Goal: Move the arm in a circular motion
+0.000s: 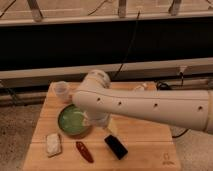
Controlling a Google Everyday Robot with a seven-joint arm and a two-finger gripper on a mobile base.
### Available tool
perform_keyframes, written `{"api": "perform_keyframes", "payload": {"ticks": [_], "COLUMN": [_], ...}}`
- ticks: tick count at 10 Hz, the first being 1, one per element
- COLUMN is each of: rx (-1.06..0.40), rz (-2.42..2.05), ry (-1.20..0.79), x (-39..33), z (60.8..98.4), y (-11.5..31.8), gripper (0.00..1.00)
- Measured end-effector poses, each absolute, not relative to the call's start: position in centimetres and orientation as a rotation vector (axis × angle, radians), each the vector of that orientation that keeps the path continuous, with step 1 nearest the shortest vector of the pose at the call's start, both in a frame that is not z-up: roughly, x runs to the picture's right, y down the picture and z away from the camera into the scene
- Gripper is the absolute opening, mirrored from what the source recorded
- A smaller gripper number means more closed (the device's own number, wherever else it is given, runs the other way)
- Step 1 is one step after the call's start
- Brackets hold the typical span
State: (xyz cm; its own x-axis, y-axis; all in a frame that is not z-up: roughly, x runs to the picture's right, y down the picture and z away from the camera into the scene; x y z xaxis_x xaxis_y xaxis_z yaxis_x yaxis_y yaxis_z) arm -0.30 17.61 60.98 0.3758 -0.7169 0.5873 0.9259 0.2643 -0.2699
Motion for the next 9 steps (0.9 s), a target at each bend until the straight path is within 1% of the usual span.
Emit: {"api": "perform_keyframes", "payload": {"ticks": [3, 5, 6, 7, 9], "rx": [-0.664, -0.692, -0.698, -0.713, -0.73], "rz": [-1.102, -1.029, -1.005, -0.948, -0.869], "ry": [-0.359, -0.318, -0.301, -0.266, -0.212], "x": [5.8, 10.9, 12.4, 15.2, 18.3], "z": [60.5, 60.7, 60.9, 61.6, 63.2], "y": [17.9, 17.6, 17.3, 16.5, 14.5], "gripper": [0.8, 0.8, 0.8, 0.8, 0.8]}}
